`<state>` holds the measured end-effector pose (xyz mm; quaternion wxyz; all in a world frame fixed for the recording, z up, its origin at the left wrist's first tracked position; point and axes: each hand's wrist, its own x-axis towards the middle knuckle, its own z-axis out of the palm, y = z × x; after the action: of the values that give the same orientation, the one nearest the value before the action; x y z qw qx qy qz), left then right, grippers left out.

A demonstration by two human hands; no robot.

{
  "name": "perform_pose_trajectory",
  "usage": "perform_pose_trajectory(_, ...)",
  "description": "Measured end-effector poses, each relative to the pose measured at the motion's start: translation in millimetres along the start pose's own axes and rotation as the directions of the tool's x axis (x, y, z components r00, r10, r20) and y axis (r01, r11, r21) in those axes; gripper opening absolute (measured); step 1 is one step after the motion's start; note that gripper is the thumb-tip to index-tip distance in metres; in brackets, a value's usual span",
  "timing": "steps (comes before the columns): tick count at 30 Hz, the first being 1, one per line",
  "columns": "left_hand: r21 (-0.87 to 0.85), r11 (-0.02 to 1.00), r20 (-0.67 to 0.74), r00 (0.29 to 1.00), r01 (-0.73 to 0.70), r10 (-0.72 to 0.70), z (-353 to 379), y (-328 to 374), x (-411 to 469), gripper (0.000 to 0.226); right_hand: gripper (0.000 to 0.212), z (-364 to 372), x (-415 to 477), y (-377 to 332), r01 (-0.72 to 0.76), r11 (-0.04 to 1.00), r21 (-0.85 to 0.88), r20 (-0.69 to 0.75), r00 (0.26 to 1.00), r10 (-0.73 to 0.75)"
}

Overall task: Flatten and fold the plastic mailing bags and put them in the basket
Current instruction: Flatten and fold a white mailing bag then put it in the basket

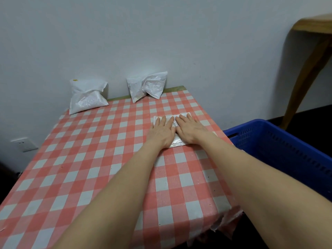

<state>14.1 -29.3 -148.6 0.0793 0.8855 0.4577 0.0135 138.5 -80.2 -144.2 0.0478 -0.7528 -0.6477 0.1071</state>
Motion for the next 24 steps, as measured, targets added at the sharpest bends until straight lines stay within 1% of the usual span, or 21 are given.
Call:
perform_pose_trajectory(19,-0.029,1.000,-0.036,0.999,0.011,-0.012,2.2,1.4,-0.9,0.052,0.056,6.0,1.7,1.8,-0.014,0.999,0.043,-0.030,0.999,0.015)
perform_pose_trajectory(24,-0.055,0.998,-0.101,0.995,0.012,-0.018,5.6,1.9,-3.4,0.051,0.055,9.7,-0.3,0.9,-0.013,0.998,0.068,-0.077,0.997,0.019)
